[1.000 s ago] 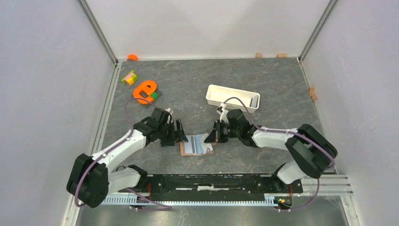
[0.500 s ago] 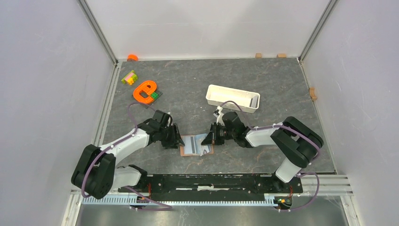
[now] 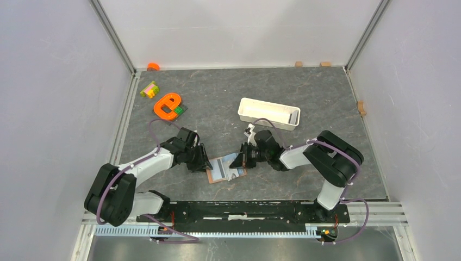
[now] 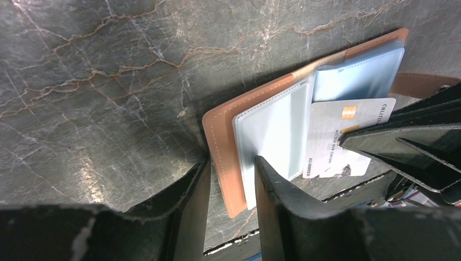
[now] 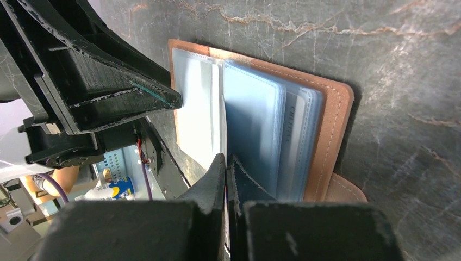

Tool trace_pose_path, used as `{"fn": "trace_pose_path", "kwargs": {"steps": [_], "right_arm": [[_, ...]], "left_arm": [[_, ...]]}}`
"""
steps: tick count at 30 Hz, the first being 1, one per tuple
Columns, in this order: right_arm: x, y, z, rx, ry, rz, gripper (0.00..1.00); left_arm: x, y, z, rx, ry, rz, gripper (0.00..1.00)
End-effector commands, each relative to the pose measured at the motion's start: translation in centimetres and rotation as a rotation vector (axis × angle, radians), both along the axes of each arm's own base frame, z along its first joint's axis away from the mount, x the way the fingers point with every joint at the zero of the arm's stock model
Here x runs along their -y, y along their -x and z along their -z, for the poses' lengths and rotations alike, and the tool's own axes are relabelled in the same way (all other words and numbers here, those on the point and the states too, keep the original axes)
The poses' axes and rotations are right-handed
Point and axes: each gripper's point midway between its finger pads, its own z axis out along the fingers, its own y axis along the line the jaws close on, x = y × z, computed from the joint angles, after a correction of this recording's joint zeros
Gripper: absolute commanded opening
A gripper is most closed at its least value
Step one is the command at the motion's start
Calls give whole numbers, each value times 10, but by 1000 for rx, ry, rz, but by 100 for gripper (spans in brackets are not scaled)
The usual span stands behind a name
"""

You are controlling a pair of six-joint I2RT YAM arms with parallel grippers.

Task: Put the credit cards into the card holder
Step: Insert the credit card into the card holder.

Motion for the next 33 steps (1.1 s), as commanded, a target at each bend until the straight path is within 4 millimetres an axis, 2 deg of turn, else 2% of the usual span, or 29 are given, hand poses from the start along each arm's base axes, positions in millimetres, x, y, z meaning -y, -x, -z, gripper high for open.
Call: {"fn": "trace_pose_path", "kwargs": {"steps": [1, 6, 14, 33], "right_arm": [[-12, -10, -8, 42, -39, -5, 0], [-15, -11, -3, 57, -34, -30, 0], [-14, -9, 7, 45, -10, -49, 0], [-4, -30, 30, 103, 89, 54, 0]], "left_arm": [[-6, -6, 7, 19, -41, -5, 42], [-10, -7, 11, 17, -61, 1, 37], [-12, -9, 18, 14, -79, 6, 34], [-12, -8, 20, 8, -80, 11, 33]]}}
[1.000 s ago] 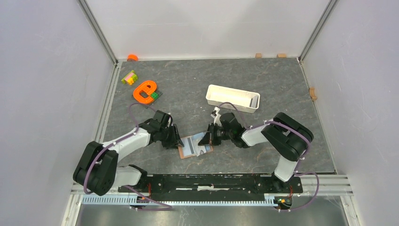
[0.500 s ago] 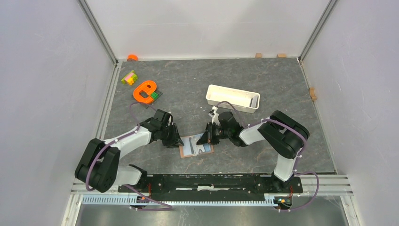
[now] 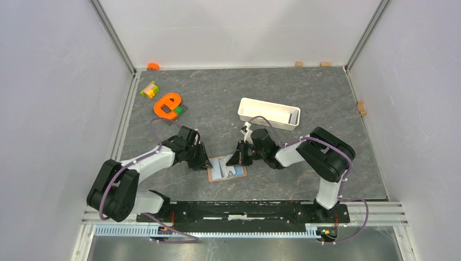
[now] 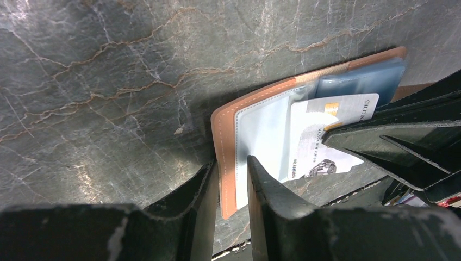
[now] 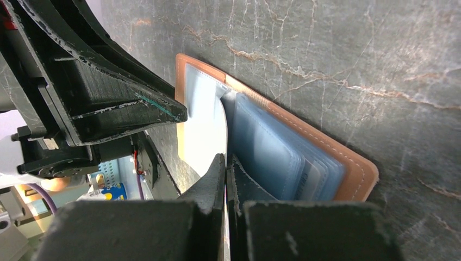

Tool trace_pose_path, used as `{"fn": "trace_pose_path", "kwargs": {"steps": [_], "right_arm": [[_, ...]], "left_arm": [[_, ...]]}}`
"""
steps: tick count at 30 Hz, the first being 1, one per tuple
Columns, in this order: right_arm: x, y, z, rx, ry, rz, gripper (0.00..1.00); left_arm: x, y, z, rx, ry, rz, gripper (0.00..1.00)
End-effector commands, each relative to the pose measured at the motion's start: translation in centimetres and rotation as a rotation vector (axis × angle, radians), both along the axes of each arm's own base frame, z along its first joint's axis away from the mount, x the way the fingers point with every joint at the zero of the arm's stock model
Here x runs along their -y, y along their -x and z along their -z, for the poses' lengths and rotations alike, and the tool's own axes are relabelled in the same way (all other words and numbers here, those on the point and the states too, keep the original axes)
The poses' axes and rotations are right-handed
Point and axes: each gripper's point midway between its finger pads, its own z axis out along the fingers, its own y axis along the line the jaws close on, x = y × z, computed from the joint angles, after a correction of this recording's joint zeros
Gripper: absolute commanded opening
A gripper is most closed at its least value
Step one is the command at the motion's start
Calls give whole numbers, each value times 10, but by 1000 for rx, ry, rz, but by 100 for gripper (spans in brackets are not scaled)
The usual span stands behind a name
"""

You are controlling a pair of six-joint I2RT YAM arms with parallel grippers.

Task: Put the credit cards into the card holder
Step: Insert the credit card into the card holder.

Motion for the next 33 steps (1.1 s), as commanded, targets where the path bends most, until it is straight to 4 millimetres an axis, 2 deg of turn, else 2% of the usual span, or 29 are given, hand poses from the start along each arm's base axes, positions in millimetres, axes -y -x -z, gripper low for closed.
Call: {"fn": "trace_pose_path", "kwargs": {"steps": [1, 11, 19, 22, 25, 29, 33], "right_arm": [[10, -14, 24, 59, 100, 60, 0], [18, -15, 36, 92, 150, 81, 0], [7, 8, 43, 62, 171, 52, 0], [7, 8, 39, 86, 196, 46, 7], [12, 4, 33, 118, 231, 52, 21], [17, -5, 12, 194, 259, 58, 40], [22, -11, -8, 260, 305, 39, 53]], "left_arm": [[-14, 1, 16, 3, -85, 13, 33], [-13, 2, 15, 0, -74, 14, 33], [-3, 2, 12, -2, -16, 17, 33], [0, 2, 11, -1, 3, 15, 33], [-2, 1, 9, 15, -2, 2, 30], [-5, 0, 8, 34, -7, -11, 27], [-4, 1, 9, 29, -2, -9, 27]]}}
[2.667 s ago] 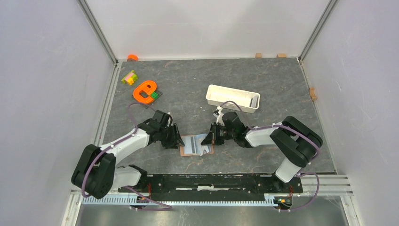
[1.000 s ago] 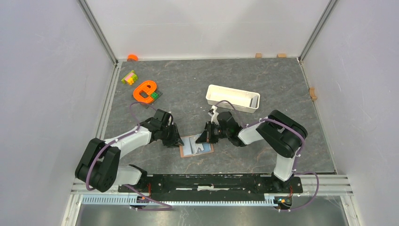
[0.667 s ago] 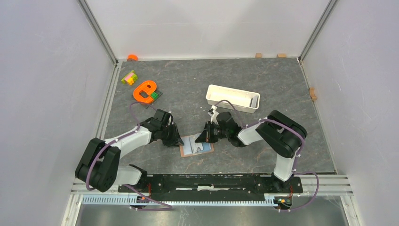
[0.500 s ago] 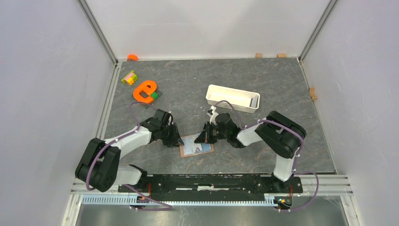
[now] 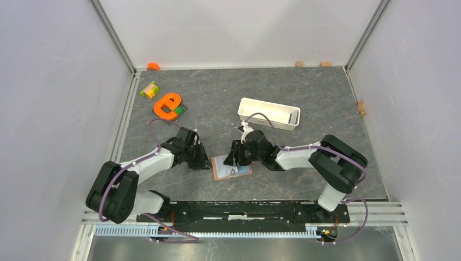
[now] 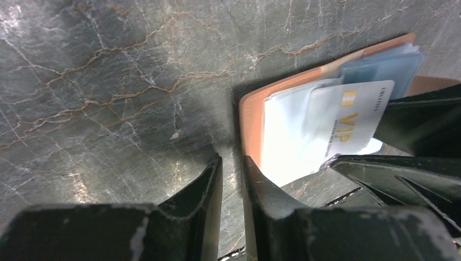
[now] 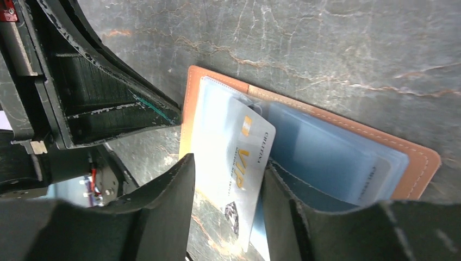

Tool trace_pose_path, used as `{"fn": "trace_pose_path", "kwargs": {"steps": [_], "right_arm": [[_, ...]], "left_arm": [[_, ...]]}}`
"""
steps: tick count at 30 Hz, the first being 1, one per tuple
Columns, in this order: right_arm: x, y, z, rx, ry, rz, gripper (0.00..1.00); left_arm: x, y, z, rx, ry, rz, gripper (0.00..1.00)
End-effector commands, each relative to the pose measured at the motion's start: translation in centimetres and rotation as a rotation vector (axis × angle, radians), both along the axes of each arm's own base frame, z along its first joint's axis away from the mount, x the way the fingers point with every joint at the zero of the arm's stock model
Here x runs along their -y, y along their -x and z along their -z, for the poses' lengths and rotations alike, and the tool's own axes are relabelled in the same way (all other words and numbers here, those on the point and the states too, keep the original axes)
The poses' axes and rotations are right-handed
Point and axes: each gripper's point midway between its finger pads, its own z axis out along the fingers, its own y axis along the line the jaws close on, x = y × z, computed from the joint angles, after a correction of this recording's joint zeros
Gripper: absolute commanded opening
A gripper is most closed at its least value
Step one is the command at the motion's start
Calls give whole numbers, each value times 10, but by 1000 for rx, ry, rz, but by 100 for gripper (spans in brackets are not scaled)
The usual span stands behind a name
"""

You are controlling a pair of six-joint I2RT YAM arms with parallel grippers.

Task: Put the credit cards into the card holder
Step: Insert the credit card into the card holder.

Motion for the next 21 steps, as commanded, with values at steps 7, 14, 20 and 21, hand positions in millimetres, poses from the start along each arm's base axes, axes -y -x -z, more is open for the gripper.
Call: {"fn": "trace_pose_path", "kwargs": {"steps": [7, 14, 20, 21], "right_arm": [[21, -2, -20, 138, 209, -45, 67], [25, -8, -33, 217, 302, -72, 74], [38, -17, -46, 272, 393, -58, 75], [39, -17, -49, 277, 393, -55, 75]], "left_arm": [[-1, 2, 3, 17, 3, -1, 27], [12, -1, -13, 71, 88, 32, 30], [19, -3, -26, 102, 137, 43, 34], [20, -3, -28, 105, 143, 42, 35]]}}
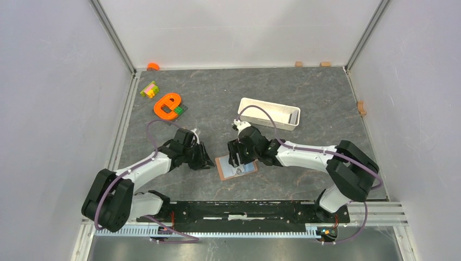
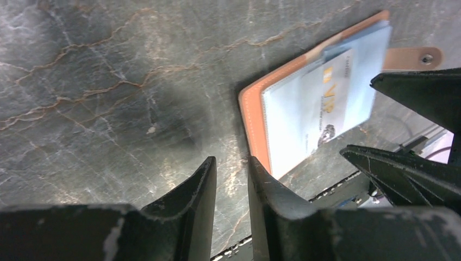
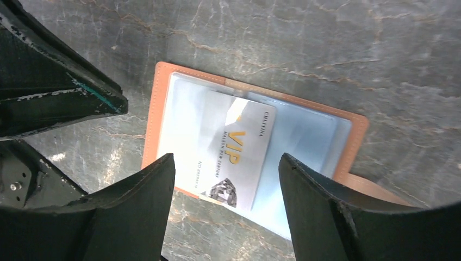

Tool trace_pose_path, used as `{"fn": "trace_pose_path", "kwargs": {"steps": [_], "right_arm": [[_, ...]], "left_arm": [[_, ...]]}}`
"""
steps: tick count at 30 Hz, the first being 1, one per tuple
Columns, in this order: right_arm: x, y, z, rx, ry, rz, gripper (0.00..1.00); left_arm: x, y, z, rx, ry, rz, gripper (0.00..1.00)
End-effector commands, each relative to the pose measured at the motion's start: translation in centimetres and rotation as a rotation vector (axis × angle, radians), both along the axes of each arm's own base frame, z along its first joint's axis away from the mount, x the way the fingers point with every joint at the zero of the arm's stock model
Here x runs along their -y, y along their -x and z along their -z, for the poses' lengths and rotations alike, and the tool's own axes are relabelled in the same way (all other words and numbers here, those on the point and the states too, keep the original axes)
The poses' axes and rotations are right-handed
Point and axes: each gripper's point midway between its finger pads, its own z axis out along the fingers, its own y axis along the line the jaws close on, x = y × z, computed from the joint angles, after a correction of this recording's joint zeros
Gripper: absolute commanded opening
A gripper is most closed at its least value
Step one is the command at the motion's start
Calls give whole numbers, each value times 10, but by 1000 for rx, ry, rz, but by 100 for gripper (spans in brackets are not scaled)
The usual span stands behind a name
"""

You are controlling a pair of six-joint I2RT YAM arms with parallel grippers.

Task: Put the credit cards into the card holder
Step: Insert the credit card into the card holder.

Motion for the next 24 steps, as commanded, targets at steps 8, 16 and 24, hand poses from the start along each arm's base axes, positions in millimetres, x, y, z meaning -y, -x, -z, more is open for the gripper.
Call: {"fn": "trace_pose_path", "kwargs": {"steps": [8, 16, 24], "right_arm": [[0, 3, -18, 11, -6, -17, 72], [3, 12, 9, -74, 40, -8, 67], [-10, 20, 16, -128, -7, -39, 61]], "left_arm": [[22, -1, -12, 26, 133, 5, 41], [28, 3, 1, -11, 165, -2, 37], [30, 5, 10, -27, 176, 3, 23]]}}
